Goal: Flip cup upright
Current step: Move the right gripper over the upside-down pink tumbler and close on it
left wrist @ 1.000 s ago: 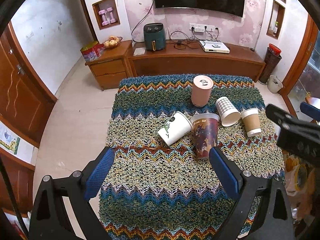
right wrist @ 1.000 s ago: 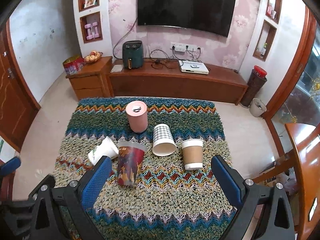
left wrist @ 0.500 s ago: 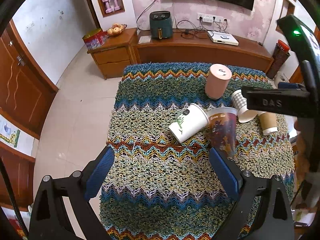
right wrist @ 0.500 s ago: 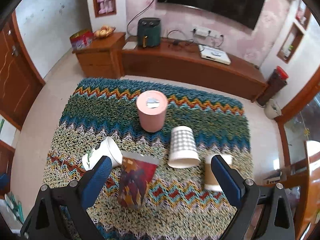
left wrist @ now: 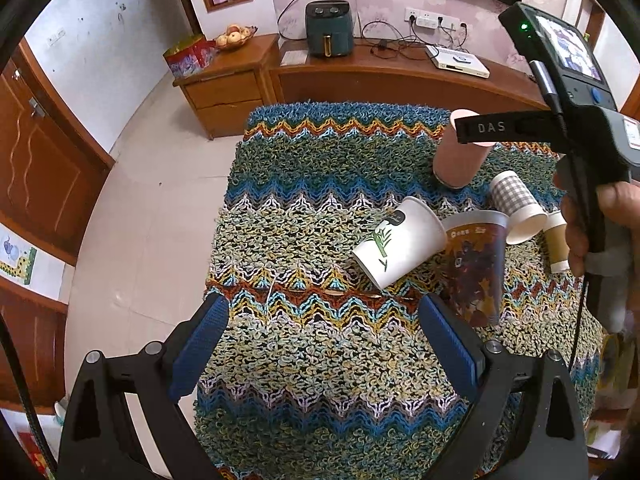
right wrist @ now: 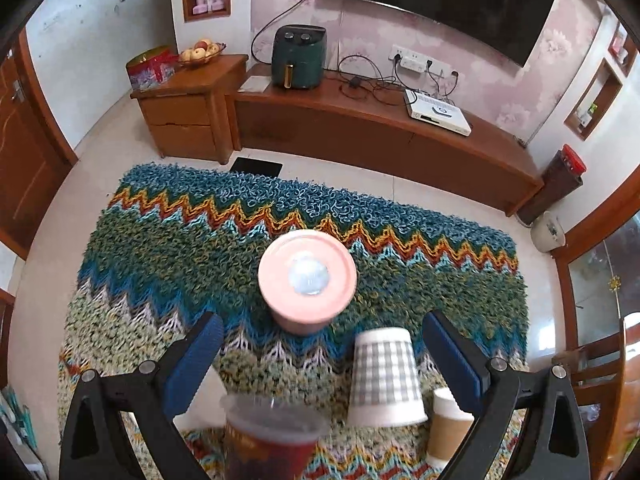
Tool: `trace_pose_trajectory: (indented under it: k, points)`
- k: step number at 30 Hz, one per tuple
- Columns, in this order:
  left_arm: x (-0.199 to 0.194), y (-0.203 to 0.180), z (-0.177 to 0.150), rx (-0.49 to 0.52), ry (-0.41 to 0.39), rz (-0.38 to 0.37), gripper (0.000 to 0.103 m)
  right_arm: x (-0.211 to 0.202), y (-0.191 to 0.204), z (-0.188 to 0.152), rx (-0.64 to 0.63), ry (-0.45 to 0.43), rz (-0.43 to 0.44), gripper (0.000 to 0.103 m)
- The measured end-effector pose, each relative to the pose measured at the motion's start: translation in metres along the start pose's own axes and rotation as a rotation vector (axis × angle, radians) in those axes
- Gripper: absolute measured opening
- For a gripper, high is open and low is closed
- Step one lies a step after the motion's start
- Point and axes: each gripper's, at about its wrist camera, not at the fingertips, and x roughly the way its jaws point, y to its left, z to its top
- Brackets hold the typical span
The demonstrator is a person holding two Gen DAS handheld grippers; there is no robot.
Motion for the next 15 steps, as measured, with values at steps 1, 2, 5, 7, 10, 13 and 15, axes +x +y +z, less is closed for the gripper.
trace_pose_trajectory:
  k: [1,2,5,7,10,13,15]
  points:
    - [0.003,0.0,0.001,-0.002,0.003,0.0,0.097,0.004,0.001,0.001,-0.002,0.003,0.001,0.1]
    - [0.005,0.001,0.002,-0.003,0.005,0.0,0.097,0.01,0.002,0.003,-0.005,0.008,0.001,0.1]
    - [0.012,0.001,0.005,-0.005,0.016,-0.004,0.097,0.023,0.005,0.007,-0.01,0.018,0.005,0.1]
    - [0.017,0.0,0.007,-0.002,0.023,-0.006,0.097,0.031,0.007,0.01,-0.015,0.029,0.004,0.1]
    - [0.022,-0.001,0.01,0.001,0.031,-0.009,0.097,0.042,0.012,0.013,-0.029,0.048,0.004,0.1]
    - [0.027,0.0,0.012,-0.001,0.036,-0.01,0.097,0.051,0.017,0.016,-0.048,0.064,-0.02,0.1]
    - [0.029,0.001,0.013,-0.003,0.039,-0.009,0.097,0.058,0.019,0.018,-0.057,0.076,-0.025,0.1]
